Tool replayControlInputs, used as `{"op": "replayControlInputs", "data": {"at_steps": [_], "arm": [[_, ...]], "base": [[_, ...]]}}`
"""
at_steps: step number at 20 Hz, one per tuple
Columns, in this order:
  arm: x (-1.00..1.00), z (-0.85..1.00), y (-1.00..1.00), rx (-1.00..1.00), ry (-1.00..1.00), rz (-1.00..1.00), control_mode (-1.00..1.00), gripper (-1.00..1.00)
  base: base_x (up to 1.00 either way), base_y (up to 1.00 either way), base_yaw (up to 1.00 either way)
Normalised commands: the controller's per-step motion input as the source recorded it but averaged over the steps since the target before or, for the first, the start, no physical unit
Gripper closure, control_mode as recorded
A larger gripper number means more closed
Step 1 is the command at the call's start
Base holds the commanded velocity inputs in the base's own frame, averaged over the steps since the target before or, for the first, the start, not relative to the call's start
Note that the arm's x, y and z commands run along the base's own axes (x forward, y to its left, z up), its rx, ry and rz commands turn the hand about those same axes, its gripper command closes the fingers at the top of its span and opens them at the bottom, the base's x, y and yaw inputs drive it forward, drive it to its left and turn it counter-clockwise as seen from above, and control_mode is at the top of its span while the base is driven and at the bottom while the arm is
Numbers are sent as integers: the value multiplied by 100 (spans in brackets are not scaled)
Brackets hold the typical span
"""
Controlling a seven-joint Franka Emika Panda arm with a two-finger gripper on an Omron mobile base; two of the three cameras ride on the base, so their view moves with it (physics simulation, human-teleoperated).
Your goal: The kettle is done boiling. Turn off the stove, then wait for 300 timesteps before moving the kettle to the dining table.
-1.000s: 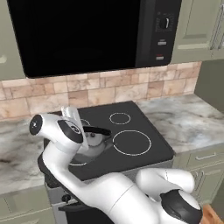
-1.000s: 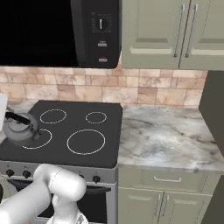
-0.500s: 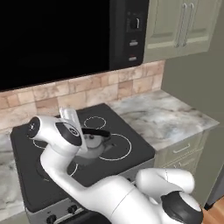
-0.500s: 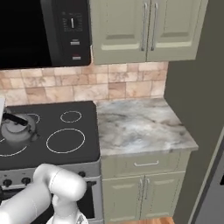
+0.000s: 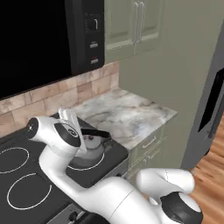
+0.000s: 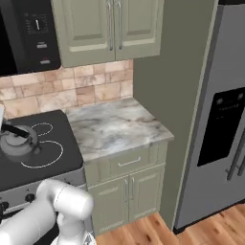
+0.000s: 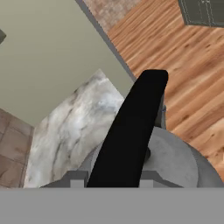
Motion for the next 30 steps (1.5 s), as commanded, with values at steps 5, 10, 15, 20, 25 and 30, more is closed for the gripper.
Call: {"op": "replayControlInputs", "data": {"at_steps": [5,10,15,20,25,30], "arm": [[0,0,0,0,0,0,100,100],[0,0,0,0,0,0,100,100],[0,0,0,0,0,0,100,100],[0,0,0,0,0,0,100,100],[0,0,0,0,0,0,100,100],[0,0,0,0,0,0,100,100]], "base": [[-51,0,-52],[-46,0,-51],[-46,0,-51],[-11,0,-41],[0,-3,-35],[4,-9,-35]]}}
